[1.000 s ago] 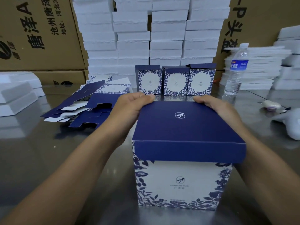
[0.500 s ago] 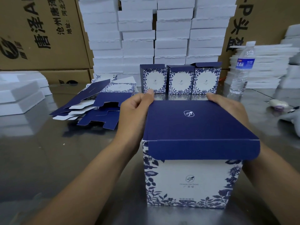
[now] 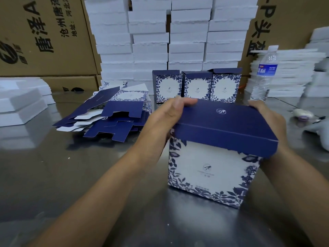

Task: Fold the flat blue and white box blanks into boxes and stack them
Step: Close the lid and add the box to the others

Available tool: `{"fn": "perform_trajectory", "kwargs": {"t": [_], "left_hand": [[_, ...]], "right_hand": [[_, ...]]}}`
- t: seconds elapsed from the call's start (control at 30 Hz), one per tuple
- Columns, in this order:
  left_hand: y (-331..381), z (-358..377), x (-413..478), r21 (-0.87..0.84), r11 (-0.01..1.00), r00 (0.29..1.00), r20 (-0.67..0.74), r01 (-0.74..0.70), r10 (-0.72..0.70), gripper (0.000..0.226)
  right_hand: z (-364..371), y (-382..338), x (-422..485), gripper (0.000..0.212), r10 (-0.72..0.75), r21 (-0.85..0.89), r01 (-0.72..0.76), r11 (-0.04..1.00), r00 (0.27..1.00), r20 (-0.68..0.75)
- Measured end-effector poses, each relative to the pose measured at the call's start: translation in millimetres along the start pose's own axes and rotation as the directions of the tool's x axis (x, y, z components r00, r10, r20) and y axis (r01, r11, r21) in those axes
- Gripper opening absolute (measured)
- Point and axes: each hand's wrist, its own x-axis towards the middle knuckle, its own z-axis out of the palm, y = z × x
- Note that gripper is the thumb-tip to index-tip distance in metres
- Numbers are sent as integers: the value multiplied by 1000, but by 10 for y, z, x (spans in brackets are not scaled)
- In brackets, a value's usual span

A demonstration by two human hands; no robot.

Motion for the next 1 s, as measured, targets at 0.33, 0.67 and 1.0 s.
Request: {"fn": "perform_trajectory", "kwargs": {"t": [0.33, 0.67, 1.0], "left_hand": [[-15, 93, -48, 268, 954, 980, -109, -134, 168, 30], [-187, -3, 20, 767, 499, 801, 33, -403, 597, 17], [-183, 64, 47, 690, 608, 785, -91, -394, 612, 7]], "right_hand": [[116, 24, -76, 18, -305, 86, 311, 946, 949, -82], [230, 170, -246, 8, -651, -196, 795, 574, 588, 480], [257, 266, -204, 6, -757, -188, 856, 481, 514, 402]]}}
